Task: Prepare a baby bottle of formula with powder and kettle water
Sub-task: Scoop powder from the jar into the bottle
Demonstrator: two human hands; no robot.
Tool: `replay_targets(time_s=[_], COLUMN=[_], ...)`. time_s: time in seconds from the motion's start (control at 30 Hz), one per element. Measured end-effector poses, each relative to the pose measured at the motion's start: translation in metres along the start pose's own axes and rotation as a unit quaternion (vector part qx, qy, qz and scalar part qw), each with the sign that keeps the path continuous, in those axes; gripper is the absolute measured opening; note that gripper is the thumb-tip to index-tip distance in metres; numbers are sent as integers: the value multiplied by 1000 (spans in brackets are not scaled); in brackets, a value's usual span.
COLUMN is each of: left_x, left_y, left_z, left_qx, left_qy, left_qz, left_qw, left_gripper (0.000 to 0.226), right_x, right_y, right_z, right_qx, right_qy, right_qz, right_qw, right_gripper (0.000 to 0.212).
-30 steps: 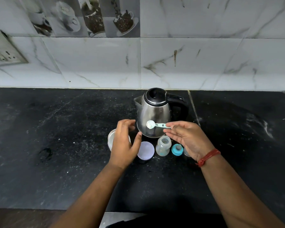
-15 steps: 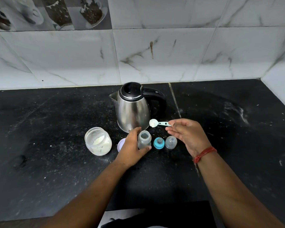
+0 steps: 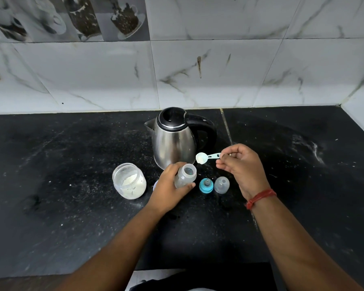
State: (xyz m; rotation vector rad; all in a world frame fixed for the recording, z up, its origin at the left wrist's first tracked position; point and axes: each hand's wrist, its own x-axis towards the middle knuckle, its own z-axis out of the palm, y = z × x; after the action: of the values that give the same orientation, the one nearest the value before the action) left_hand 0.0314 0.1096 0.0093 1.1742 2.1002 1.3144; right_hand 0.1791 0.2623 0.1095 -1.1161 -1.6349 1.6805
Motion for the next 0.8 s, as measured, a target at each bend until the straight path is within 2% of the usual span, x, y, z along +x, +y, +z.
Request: replay_targets(time_s=[0.13, 0.53, 0.67, 0.8], left_x=[0, -4, -4, -4], left_y=[6, 6, 6, 8], left_z=[-11, -37, -42, -46], left_qx=[-13, -14, -29, -39], left_qy=[18, 29, 30, 29], left_qz=[11, 1, -5, 1], left_qw=[1000, 999, 999, 999], left_gripper=[54, 58, 59, 57], right_x=[-2, -10, -15, -22], right_y=[-8, -15, -18, -21], right_z=[14, 51, 59, 63], right_qx=[-9, -156, -232, -298], right_qy=[-11, -13, -34, -61], right_qz=[-24, -147, -245, -352], right_qw=[1000, 977, 941, 885], right_gripper=[9, 28, 25, 15])
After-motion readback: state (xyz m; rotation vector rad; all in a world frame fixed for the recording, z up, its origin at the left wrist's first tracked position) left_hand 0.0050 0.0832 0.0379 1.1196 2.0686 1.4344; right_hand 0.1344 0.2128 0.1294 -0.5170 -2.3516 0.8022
